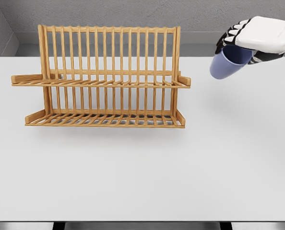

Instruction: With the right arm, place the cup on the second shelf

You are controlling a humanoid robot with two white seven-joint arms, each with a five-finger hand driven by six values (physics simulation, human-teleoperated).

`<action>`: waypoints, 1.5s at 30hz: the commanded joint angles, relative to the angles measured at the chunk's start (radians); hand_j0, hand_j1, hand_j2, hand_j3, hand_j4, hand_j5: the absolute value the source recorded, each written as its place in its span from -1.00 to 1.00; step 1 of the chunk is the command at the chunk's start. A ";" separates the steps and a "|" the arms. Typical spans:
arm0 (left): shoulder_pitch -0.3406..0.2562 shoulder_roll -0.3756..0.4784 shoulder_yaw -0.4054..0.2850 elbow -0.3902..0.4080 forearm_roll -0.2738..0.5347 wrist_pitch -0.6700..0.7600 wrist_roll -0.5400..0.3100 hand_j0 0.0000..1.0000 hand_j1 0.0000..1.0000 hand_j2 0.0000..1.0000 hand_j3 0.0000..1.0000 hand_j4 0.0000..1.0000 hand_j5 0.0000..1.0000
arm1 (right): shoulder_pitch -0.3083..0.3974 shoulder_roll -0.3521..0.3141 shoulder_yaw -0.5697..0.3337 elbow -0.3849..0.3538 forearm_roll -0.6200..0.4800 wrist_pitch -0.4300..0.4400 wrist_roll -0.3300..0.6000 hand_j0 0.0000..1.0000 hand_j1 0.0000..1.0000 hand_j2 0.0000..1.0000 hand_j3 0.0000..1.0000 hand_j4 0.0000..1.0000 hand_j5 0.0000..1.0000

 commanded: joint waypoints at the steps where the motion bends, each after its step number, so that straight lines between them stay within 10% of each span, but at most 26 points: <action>1: 0.000 0.000 0.000 0.000 0.000 0.000 -0.001 1.00 1.00 1.00 1.00 1.00 1.00 | -0.002 0.022 -0.003 -0.007 -0.004 0.003 -0.001 0.32 0.32 0.32 0.32 0.32 0.32; 45: 0.000 0.000 0.000 0.002 0.000 0.000 -0.001 1.00 1.00 1.00 1.00 1.00 1.00 | -0.041 0.078 -0.013 -0.177 -0.009 0.001 -0.001 0.23 0.23 0.23 0.23 0.23 0.23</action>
